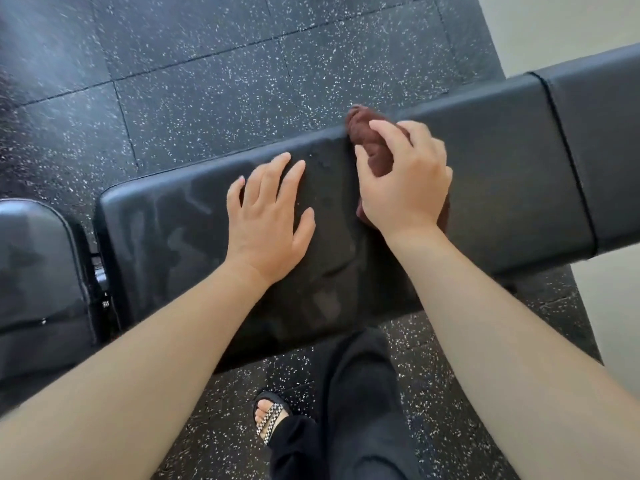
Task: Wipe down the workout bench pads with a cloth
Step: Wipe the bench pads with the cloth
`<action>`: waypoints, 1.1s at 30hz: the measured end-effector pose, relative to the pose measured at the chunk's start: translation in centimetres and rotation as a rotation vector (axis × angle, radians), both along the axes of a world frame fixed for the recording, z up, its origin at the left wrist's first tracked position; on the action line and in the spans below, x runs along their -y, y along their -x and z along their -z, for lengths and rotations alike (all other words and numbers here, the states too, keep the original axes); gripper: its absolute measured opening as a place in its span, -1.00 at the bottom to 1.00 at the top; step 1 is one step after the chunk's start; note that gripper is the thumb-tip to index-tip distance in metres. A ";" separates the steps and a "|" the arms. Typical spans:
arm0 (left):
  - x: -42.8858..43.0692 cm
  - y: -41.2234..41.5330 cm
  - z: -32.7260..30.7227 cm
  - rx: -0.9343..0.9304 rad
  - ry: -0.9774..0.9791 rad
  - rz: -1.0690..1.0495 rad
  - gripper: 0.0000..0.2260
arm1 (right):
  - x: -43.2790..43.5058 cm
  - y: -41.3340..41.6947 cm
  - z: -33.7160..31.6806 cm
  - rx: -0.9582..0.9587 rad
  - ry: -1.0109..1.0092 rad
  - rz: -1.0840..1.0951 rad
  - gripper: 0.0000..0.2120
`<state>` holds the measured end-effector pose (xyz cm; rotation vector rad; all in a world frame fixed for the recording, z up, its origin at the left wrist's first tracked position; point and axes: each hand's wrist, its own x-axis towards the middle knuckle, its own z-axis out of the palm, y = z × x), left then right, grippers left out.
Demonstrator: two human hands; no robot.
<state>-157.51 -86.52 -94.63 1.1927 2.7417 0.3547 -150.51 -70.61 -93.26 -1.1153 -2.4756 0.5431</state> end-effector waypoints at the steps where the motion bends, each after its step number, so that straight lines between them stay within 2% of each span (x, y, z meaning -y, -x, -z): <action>1: -0.6 1.3 -0.1 -0.009 0.002 -0.011 -0.49 | -0.8 1.2 0.0 0.008 0.011 -0.014 -0.68; 6: -3.4 6.6 -0.4 0.130 0.037 0.031 -0.54 | -3.1 2.9 -0.3 0.044 0.053 -0.089 -0.67; 12: -3.7 6.8 -0.3 0.134 0.105 0.045 -0.60 | -4.1 -1.2 -0.8 0.095 0.041 -0.196 -0.68; 17: -3.6 7.0 -0.4 0.172 0.067 0.015 -0.62 | -8.0 4.7 -1.0 0.208 0.088 -0.134 -0.72; 21: -3.7 7.2 -0.6 0.209 0.079 0.020 -0.61 | -7.6 6.7 -1.4 0.346 0.106 -0.136 -0.76; 28: -3.7 7.2 -0.9 0.203 0.092 0.019 -0.62 | -4.1 6.7 -1.5 0.283 0.104 -0.334 -0.76; 33: -3.1 7.6 -0.8 0.240 0.106 0.055 -0.60 | -5.6 5.6 -1.1 0.227 0.096 -0.227 -0.72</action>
